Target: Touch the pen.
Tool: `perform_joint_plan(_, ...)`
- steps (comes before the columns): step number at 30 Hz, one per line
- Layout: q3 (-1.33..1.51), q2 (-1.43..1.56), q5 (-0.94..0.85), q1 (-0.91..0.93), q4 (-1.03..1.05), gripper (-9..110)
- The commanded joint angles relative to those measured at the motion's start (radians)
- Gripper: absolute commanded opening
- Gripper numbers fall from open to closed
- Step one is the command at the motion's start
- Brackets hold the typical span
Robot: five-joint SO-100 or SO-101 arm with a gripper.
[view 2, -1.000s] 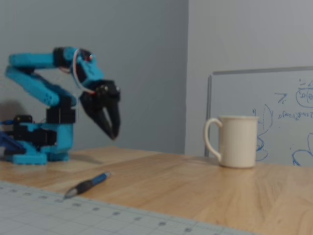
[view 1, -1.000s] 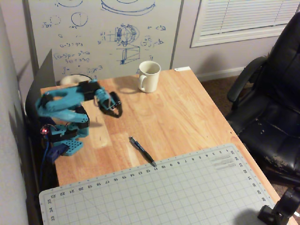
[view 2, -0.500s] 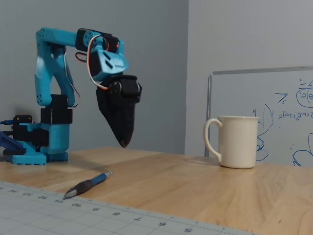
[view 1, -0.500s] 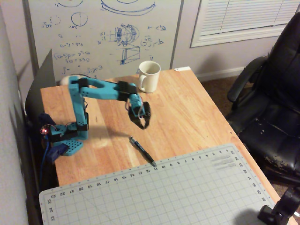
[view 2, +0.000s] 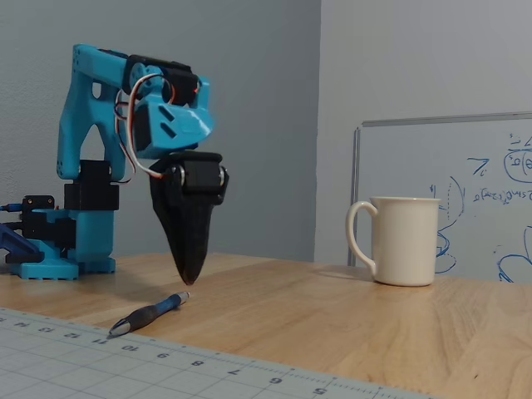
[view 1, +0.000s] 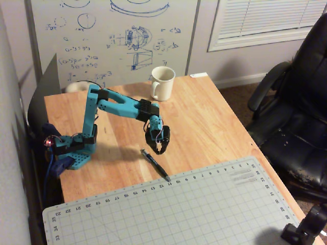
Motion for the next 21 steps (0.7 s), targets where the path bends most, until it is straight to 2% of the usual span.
perform_joint_plan(1, -0.078, 0.023, -0.006, 0.011, 0.060, 1)
perform_joint_plan(6, -0.078, 0.017, -0.006, 0.011, 0.115, 1)
perform_joint_plan(21, -0.098, -0.054, -0.006, 0.009, 0.107, 1)
